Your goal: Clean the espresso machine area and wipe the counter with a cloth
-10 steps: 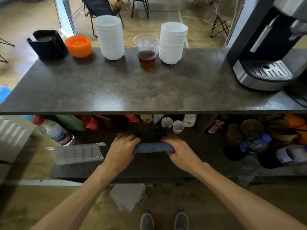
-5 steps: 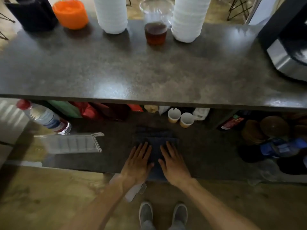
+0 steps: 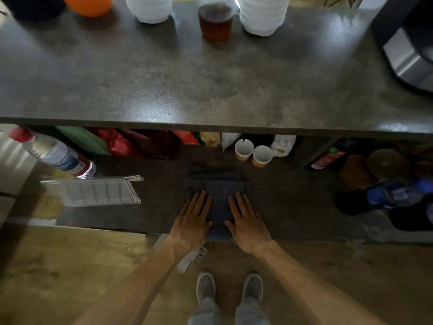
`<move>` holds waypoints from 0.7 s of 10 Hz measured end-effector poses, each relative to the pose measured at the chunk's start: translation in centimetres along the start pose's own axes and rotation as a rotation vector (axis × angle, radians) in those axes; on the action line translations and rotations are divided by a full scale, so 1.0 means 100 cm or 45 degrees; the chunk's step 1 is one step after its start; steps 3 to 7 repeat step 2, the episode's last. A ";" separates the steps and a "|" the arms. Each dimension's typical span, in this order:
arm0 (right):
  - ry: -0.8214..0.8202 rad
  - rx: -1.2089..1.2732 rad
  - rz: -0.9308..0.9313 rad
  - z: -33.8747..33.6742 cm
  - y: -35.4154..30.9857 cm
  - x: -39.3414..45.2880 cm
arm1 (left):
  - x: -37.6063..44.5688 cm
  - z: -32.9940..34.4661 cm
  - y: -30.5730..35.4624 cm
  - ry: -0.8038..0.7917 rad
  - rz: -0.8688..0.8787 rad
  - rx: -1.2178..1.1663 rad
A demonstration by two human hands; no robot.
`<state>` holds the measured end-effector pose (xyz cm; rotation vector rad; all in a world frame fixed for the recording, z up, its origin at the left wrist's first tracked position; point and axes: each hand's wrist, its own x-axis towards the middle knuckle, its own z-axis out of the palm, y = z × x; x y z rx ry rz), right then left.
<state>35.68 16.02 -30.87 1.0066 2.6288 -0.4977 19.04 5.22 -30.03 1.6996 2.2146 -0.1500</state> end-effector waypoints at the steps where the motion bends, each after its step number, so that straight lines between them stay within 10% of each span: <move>1: -0.056 0.108 0.016 -0.018 0.000 0.007 | 0.006 -0.018 0.000 -0.053 -0.007 0.005; 7: 0.072 0.113 0.004 -0.044 0.003 -0.019 | -0.009 -0.050 -0.005 0.117 0.050 -0.084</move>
